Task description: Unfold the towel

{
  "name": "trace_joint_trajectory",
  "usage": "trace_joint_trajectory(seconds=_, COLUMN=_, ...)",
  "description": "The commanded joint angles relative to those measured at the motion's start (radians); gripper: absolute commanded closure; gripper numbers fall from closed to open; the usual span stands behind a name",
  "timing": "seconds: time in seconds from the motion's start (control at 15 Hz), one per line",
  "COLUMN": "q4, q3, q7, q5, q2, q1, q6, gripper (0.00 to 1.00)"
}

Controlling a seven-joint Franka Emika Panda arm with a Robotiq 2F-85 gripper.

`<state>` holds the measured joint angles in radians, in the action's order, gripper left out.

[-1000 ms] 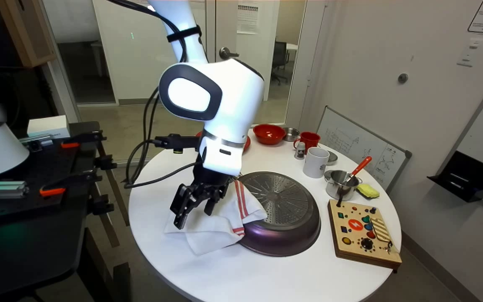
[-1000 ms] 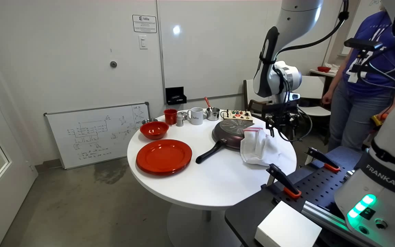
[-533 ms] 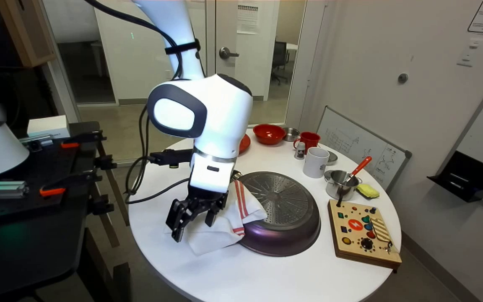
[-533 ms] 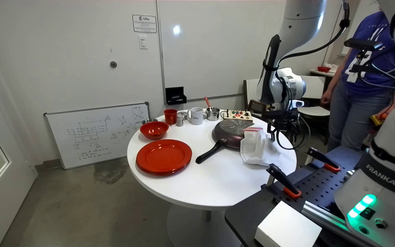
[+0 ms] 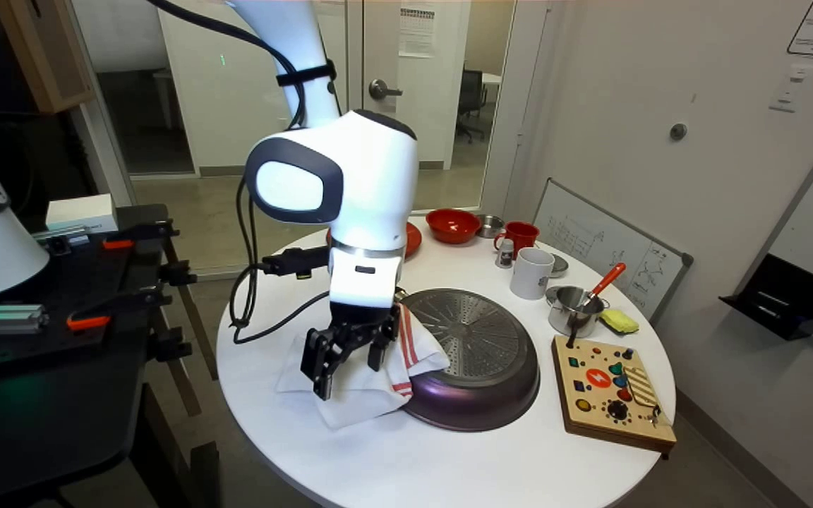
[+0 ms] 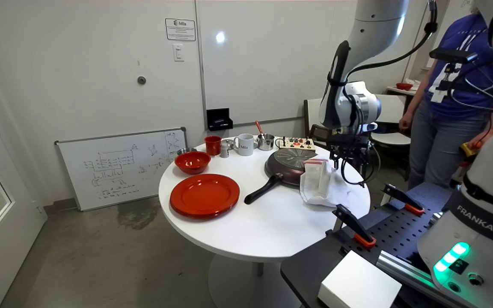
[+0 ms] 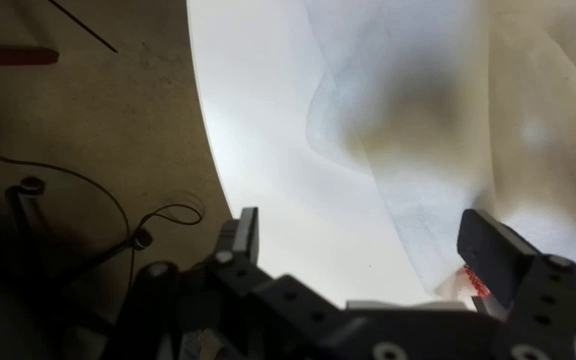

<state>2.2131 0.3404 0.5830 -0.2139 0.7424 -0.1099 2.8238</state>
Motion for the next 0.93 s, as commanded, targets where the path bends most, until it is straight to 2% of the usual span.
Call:
trace_joint_trajectory(seconds=0.0, q4=0.030, q3=-0.017, q7=-0.043, q5=-0.021, q2=-0.044, q1=-0.010, q6=0.019, gripper=0.00)
trace_joint_trajectory(seconds=0.4, q4=0.019, q3=-0.115, q7=-0.140, q5=-0.075, q2=-0.038, q1=-0.102, q6=-0.008, gripper=0.00)
trace_joint_trajectory(seconds=0.67, q4=0.020, q3=-0.137, q7=-0.170, q5=-0.094, q2=-0.023, q1=-0.125, q6=-0.009, gripper=0.01)
trace_joint_trajectory(seconds=0.73, q4=0.019, q3=-0.144, q7=-0.180, q5=-0.097, q2=-0.018, q1=-0.133, q6=-0.012, gripper=0.26)
trace_joint_trajectory(seconds=0.87, q4=0.017, q3=-0.170, q7=-0.205, q5=-0.109, q2=-0.009, q1=-0.156, q6=-0.005, gripper=0.30)
